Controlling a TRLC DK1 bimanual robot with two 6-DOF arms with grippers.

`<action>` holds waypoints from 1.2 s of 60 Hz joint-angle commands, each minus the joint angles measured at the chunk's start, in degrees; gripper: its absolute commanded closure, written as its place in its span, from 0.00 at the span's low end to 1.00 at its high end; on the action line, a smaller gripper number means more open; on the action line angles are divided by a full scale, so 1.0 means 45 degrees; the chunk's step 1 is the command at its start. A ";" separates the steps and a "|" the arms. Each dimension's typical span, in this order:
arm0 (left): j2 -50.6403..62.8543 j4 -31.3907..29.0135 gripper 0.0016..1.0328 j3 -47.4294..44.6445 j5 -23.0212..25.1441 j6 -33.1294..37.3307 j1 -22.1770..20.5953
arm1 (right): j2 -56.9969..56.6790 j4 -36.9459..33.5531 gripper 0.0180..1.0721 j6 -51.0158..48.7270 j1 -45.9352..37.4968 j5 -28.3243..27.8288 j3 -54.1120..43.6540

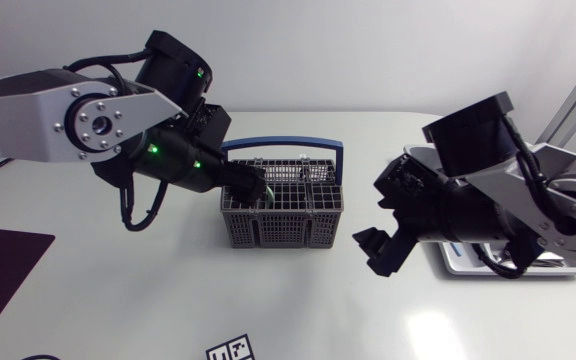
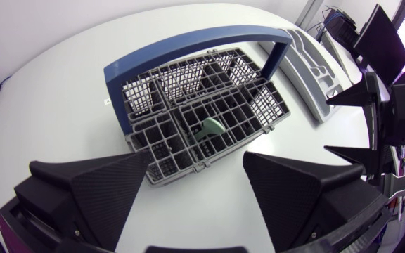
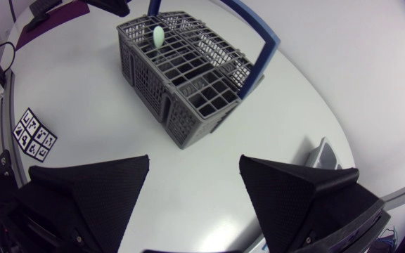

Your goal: Transfer all utensils from the basket to the drawer tray.

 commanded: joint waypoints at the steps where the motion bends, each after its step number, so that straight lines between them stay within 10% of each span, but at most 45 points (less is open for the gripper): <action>1: 0.0092 0.0016 0.10 -0.0358 0.0088 -0.0280 0.0082 | 0.0466 0.0052 0.12 0.0764 0.0473 0.0105 0.0518; 29: 0.0599 0.0309 0.10 0.0267 0.0323 -0.1452 -0.0231 | 0.1579 0.0462 0.12 0.1565 0.1196 0.0124 0.1143; 48: 0.2142 -0.0082 0.36 0.2044 0.0342 -0.3347 -0.0563 | 0.1481 0.0619 0.12 0.1584 0.1118 0.0144 0.0694; 55: 0.2240 -0.0101 0.03 0.2298 0.0264 -0.3269 -0.1070 | 0.1462 0.0755 0.12 0.1526 0.1040 0.0163 0.0440; 72: 0.3060 0.0328 0.06 0.2708 0.0381 -0.4538 -0.1442 | 0.1442 0.0951 0.12 0.1233 0.0806 0.0163 0.0088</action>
